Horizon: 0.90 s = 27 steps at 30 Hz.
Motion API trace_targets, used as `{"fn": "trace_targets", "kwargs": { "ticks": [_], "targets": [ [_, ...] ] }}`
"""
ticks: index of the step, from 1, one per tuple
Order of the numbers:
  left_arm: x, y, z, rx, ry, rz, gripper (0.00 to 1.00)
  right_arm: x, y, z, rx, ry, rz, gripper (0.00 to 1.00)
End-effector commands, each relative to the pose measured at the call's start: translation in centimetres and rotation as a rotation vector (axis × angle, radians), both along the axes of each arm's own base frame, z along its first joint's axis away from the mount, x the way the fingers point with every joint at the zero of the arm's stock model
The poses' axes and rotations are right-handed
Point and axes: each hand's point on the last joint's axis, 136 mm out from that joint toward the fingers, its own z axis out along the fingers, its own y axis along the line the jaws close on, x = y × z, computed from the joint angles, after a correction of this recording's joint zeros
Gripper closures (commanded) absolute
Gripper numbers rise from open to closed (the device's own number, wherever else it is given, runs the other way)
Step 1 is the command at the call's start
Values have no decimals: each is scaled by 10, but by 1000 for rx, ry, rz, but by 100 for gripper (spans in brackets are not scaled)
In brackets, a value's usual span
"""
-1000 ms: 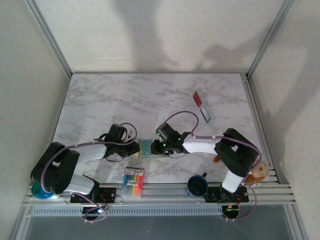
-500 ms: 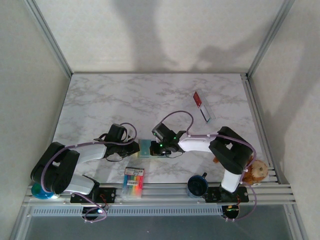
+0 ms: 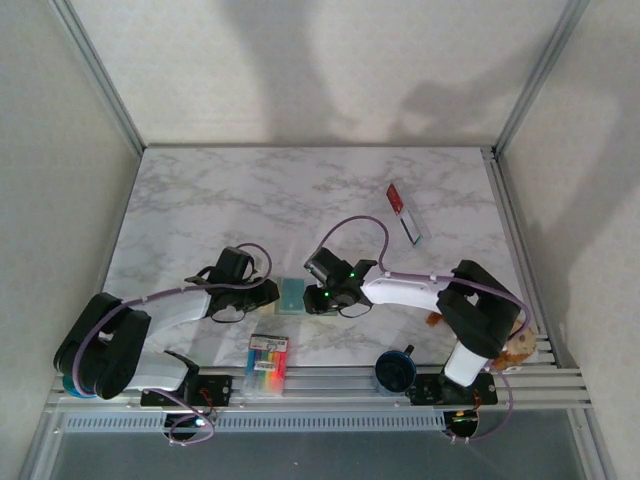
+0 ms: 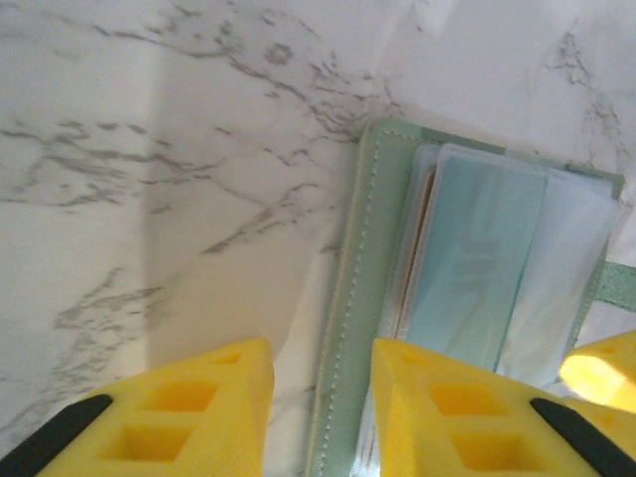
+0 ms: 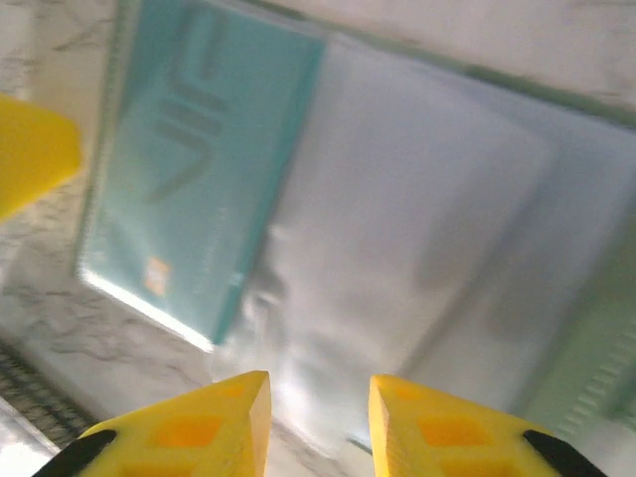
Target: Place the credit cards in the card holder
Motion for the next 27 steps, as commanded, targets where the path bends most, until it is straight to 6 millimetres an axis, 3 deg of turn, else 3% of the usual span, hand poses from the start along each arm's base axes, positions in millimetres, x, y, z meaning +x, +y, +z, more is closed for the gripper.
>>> {"fn": "trace_targets", "kwargs": {
  "ticks": [1,8,13,20,21,27],
  "targets": [
    [-1,17,-9,104,7,35,64,5,-31,-8,-143,-25,-25,68],
    [-3,11,-11,71,22,16,62,5,0,6,-17,-7,9,67],
    [1,25,-15,198,15,30,62,14,-9,-9,-135,-20,-39,59],
    [-4,17,-21,153,35,12,62,3,-9,-26,-110,53,-126,56],
    [-4,17,-23,154,41,13,63,2,-9,-28,-117,60,-125,57],
    [-7,6,-26,98,66,-9,64,1,0,-23,-64,58,-113,90]
  ]
}}
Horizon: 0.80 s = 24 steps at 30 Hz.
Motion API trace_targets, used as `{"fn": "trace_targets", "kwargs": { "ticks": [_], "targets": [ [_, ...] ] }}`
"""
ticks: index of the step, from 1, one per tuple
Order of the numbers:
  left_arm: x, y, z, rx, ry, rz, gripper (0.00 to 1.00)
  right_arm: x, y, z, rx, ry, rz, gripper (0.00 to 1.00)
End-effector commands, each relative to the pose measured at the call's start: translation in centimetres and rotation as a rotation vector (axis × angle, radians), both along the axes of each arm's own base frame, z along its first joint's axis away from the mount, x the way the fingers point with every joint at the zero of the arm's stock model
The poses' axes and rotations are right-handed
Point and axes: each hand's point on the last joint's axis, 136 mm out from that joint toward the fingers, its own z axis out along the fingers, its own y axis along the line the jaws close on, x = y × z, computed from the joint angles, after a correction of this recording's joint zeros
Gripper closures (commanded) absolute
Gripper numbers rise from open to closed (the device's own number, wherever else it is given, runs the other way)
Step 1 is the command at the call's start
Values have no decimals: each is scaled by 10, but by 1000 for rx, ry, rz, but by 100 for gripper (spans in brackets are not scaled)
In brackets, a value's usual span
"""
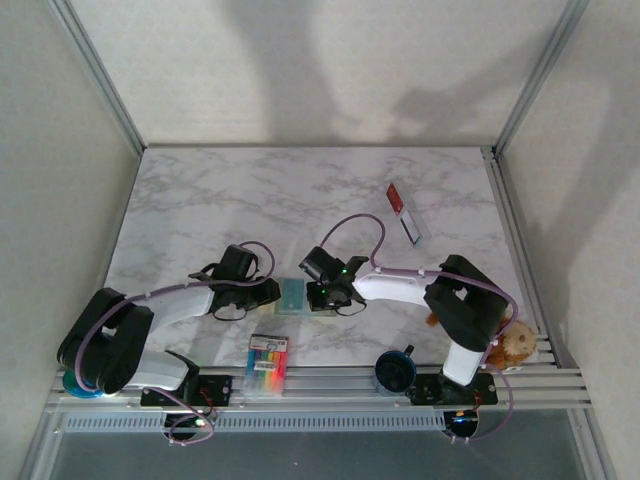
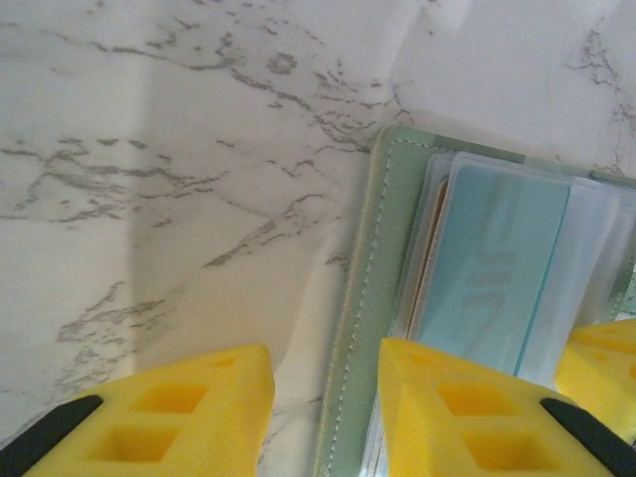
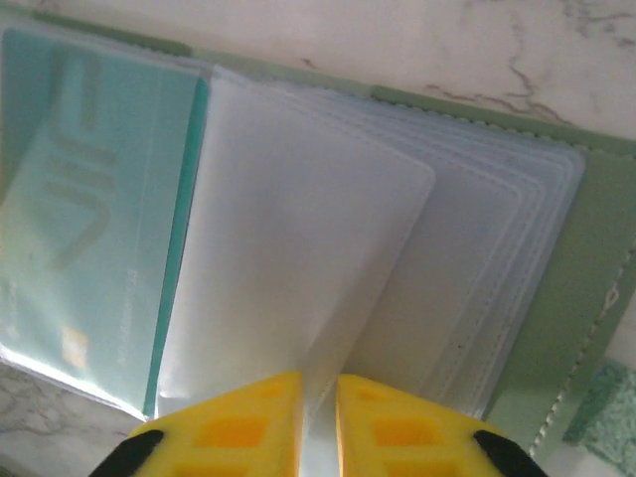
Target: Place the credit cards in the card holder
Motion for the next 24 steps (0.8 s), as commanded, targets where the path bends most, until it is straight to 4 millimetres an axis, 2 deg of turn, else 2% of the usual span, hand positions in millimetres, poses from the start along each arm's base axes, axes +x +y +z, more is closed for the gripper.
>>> {"fn": "trace_targets", "kwargs": {
  "ticks": [1,4,17,20,21,22,24],
  "targets": [
    [-7,10,-22,63,44,14,65,-8,1,-6,-1,19,9,94],
    [-5,11,-20,73,41,8,65,-6,-3,1,-8,-1,2,100],
    [-6,21,-21,124,33,28,66,-3,-43,2,-180,-55,-27,100],
    [-5,20,-20,130,33,20,66,-2,-44,5,-169,-72,-31,100],
    [-5,20,-19,123,30,19,66,-2,-41,6,-153,-72,-25,97],
    [-5,18,-18,110,28,22,66,-3,-36,11,-123,-68,-18,87],
    [-5,14,-16,83,28,19,67,-8,-23,21,-33,-51,-13,78]
  ]
}}
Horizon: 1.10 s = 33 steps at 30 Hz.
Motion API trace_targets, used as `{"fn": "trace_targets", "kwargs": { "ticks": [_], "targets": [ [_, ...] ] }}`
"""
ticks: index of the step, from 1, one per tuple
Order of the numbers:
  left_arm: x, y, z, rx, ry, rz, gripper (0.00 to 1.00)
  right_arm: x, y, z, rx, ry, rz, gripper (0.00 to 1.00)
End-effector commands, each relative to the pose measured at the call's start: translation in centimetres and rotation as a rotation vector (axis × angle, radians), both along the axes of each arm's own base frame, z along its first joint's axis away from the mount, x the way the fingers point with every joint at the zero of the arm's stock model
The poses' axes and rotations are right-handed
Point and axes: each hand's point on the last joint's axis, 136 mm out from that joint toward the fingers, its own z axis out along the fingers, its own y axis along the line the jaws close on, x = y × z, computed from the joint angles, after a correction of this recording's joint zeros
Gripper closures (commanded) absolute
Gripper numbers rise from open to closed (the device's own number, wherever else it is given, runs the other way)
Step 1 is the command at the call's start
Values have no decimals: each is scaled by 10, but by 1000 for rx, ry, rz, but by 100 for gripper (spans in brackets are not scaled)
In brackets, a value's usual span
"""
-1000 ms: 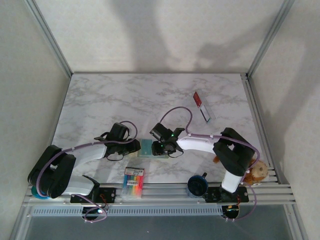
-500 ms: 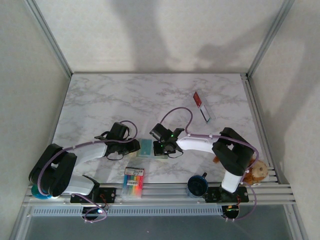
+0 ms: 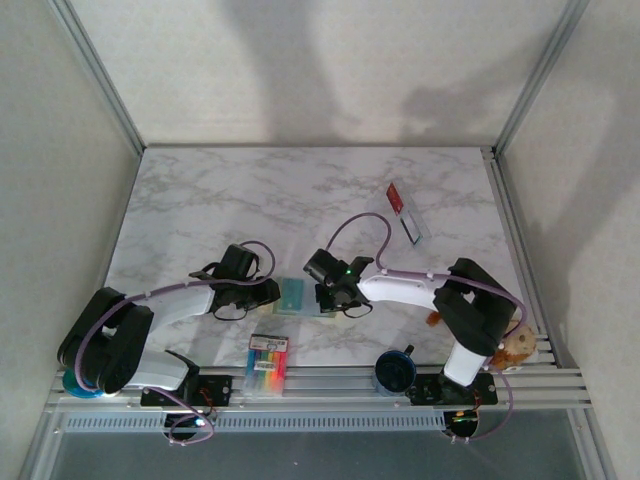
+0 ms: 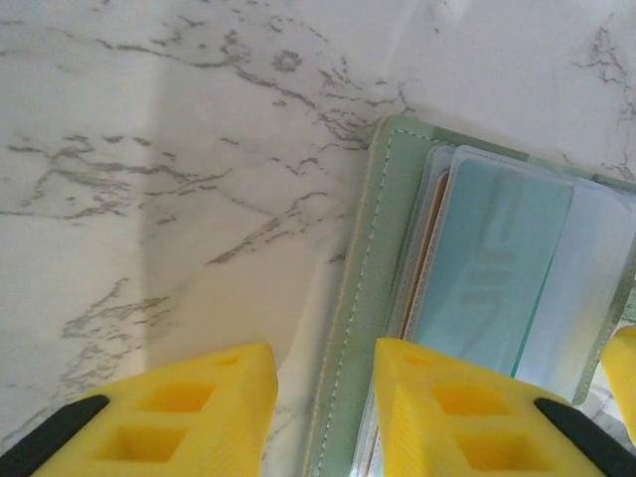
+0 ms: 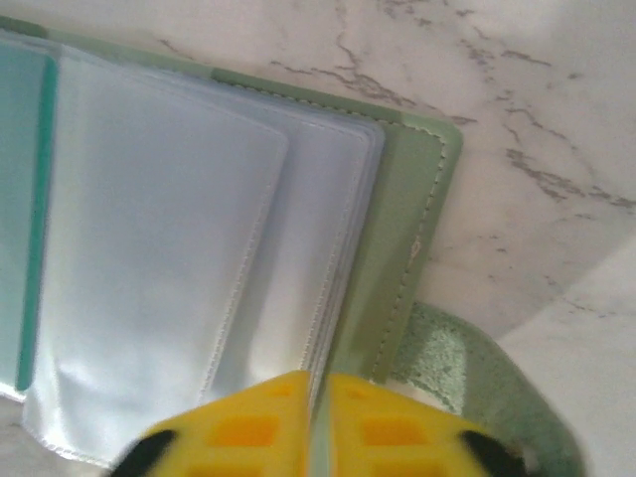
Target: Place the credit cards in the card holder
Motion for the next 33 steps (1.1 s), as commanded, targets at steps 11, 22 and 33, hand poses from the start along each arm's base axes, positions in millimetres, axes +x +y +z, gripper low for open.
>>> {"fn": "trace_targets", "kwargs": {
  "ticks": [11,22,33],
  "targets": [
    [-8,13,-18,61,26,24,71,-22,46,9,351,141,-38,54],
    [-12,13,-20,58,31,17,73,-20,44,-7,477,196,-130,70],
    [-12,18,-23,82,28,21,74,-12,27,6,388,116,-109,100]
  ]
}}
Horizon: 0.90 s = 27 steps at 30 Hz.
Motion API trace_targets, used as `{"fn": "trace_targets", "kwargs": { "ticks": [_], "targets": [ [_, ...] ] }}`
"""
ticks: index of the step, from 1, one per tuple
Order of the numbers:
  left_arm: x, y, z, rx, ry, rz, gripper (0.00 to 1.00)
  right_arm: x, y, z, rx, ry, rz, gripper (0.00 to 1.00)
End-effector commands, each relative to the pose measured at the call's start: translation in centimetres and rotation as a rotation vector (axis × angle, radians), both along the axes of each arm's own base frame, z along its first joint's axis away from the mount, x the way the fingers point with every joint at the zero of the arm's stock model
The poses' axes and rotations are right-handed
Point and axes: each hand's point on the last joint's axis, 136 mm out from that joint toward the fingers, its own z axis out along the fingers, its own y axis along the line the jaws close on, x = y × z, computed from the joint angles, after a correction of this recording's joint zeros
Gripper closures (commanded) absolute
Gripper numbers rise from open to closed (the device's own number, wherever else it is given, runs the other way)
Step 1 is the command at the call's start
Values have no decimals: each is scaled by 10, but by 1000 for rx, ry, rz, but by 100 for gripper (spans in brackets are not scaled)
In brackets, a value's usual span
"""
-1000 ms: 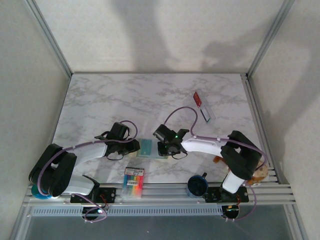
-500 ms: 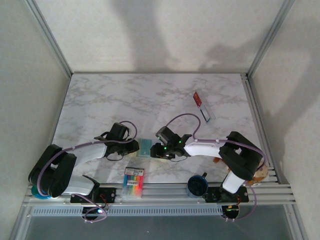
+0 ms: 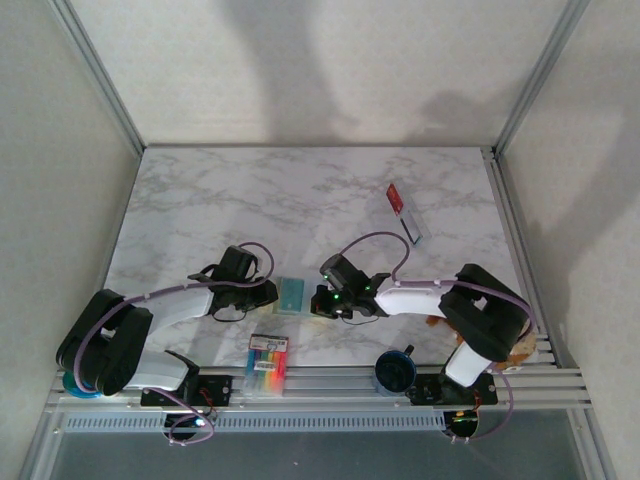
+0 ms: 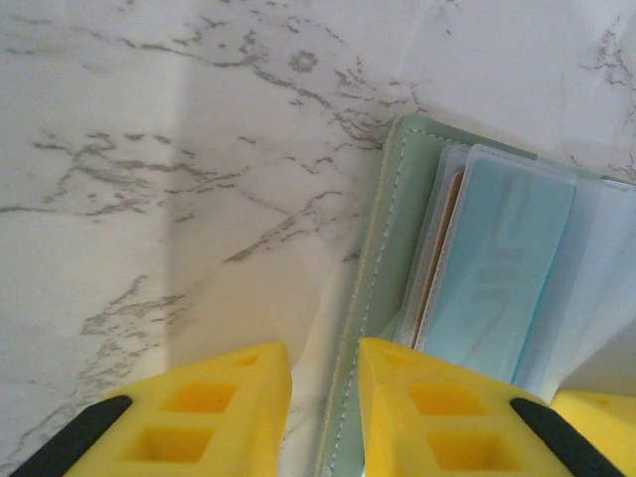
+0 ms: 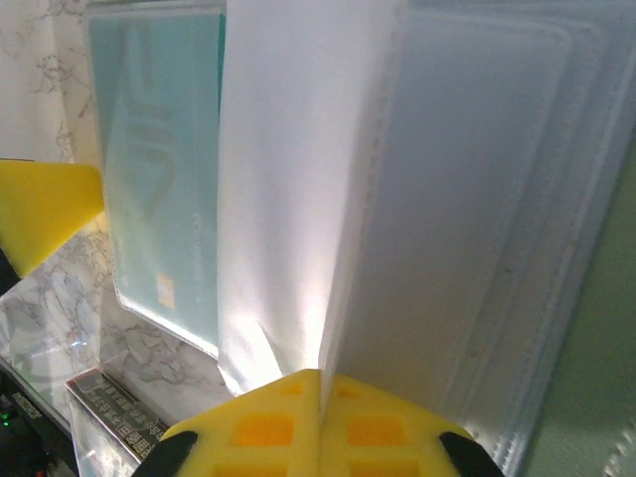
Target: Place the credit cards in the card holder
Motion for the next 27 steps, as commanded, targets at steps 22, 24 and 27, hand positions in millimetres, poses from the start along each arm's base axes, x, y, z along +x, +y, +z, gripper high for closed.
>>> {"fn": "trace_targets", "kwargs": {
  "ticks": [22,24,27],
  "targets": [
    [5,-3,14,-35,-54,8,50,31,-89,49,-477,-263,37,48],
    [4,-5,10,-45,-40,4,49,35,-91,44,-507,-251,52,47],
    [2,-9,7,-55,-21,-16,49,36,-84,34,-498,-234,66,51]
  ]
}}
